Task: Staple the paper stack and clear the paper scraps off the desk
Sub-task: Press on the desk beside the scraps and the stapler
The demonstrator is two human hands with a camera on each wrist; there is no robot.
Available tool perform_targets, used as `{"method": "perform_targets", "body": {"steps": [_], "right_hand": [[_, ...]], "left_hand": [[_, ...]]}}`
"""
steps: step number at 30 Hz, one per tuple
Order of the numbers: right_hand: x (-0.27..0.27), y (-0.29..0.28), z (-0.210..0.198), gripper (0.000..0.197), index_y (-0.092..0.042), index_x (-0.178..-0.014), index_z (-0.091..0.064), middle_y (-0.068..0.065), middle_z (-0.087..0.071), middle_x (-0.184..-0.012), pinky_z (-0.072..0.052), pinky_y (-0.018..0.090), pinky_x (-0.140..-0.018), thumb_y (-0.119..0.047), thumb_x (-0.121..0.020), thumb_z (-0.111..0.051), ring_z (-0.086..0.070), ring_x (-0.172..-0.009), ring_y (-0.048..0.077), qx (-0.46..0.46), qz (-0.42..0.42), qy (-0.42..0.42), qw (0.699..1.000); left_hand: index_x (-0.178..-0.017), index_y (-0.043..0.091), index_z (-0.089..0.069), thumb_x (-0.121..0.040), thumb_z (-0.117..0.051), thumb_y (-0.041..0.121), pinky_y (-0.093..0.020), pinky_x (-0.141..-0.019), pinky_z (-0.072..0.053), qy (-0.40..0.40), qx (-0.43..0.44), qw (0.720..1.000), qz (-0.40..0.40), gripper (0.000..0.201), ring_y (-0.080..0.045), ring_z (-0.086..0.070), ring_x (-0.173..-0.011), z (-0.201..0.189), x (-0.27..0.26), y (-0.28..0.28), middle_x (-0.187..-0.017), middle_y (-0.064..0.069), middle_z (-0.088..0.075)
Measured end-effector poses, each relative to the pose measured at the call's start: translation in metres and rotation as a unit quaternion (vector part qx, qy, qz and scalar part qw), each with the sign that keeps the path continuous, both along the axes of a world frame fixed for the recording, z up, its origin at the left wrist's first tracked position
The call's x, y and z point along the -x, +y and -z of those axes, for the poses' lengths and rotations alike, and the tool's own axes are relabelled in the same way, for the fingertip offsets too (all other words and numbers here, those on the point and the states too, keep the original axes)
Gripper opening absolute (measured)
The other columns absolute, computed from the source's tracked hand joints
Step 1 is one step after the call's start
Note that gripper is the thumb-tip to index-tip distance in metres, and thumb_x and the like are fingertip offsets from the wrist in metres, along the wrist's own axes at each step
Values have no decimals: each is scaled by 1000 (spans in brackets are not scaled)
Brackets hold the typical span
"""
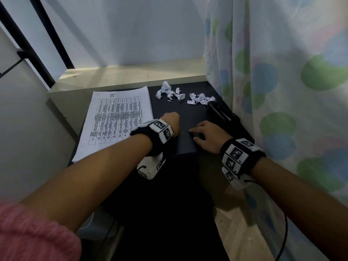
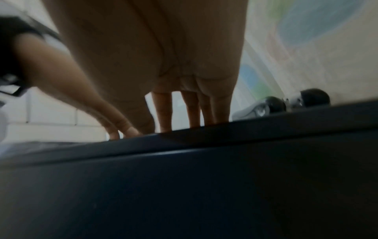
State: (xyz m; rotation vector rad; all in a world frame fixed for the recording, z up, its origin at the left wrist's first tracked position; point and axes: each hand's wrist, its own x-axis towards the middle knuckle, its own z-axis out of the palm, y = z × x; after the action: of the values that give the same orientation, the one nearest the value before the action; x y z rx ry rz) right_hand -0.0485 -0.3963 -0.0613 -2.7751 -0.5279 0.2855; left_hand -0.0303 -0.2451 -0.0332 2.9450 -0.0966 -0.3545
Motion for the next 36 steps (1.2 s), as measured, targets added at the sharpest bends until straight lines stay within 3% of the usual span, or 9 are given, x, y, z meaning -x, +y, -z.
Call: {"method": "perform_targets", "body": {"steps": [4, 7, 15, 20, 24, 28, 31, 36], "right_hand": [[4, 6, 12, 57, -23, -144, -35, 14, -32, -148, -28, 45, -114, -44, -93, -45, -29, -139, 28, 32, -20, -12, 999], [4, 13, 16, 53, -23, -142, -39, 14, -36, -145, -31, 50, -111, -43, -93, -43, -31, -137, 30, 40, -19, -27, 999], [3, 4, 7, 38, -22, -131, -54, 13, -46, -135, -41, 37, -104, -26, -95, -45, -47, -123, 30, -11, -13, -38, 999], [4, 9, 9, 35, -25, -127, -58, 14, -50, -128, -46, 44, -97, -25, -95, -43, -51, -113, 36, -10, -29, -56, 998], [5, 3, 6, 34, -20, -123, -62, 14, -52, -126, -45, 36, -97, -18, -93, -46, -53, -112, 32, -44, -12, -58, 997], [8, 3, 7, 37, -23, -126, -59, 14, -50, -127, -45, 41, -97, -17, -93, -43, -48, -115, 33, -19, -33, -55, 998], [6, 4, 7, 31, -13, -116, -65, 16, -53, -122, -46, 39, -95, -14, -91, -47, -54, -110, 34, -54, -13, -62, 997], [6, -6, 3, 26, -7, -109, -65, 15, -55, -117, -45, 34, -93, -7, -88, -50, -57, -106, 30, -80, 39, -70, 994]], "left_hand": [[-111, -2, -62, -84, -65, 15, -33, -88, -51, 8, 21, 1000, -19, 32, -33, -62, -111, 4, -1, 0, -118, -18, -64], [-112, -3, -62, -85, -64, 13, -34, -89, -50, -2, 34, 999, -29, 32, -34, -61, -112, 6, -1, -3, -119, -19, -64], [-109, -3, -65, -87, -58, 14, -34, -90, -51, -15, 89, 994, -66, 28, -33, -63, -109, 8, -5, 1, -116, -18, -66], [-111, -5, -61, -88, -56, 10, -35, -89, -50, -11, 79, 994, -80, 27, -36, -61, -112, 9, -4, -3, -119, -22, -63], [-109, -4, -61, -86, -60, 13, -34, -87, -51, -8, 81, 993, -84, 29, -37, -62, -109, 9, -6, -6, -117, -21, -64], [-109, 0, -62, -83, -66, 18, -32, -80, -51, -7, 84, 992, -96, 32, -34, -64, -106, 10, -7, -9, -115, -18, -65], [-105, -1, -61, -83, -68, 18, -30, -72, -46, -13, 80, 993, -91, 31, -33, -65, -103, 6, -7, -12, -112, -17, -66], [-111, -5, -60, -85, -63, 7, -32, -79, -48, -1, 46, 997, -64, 29, -36, -62, -108, -2, -10, -18, -118, -20, -63]]}}
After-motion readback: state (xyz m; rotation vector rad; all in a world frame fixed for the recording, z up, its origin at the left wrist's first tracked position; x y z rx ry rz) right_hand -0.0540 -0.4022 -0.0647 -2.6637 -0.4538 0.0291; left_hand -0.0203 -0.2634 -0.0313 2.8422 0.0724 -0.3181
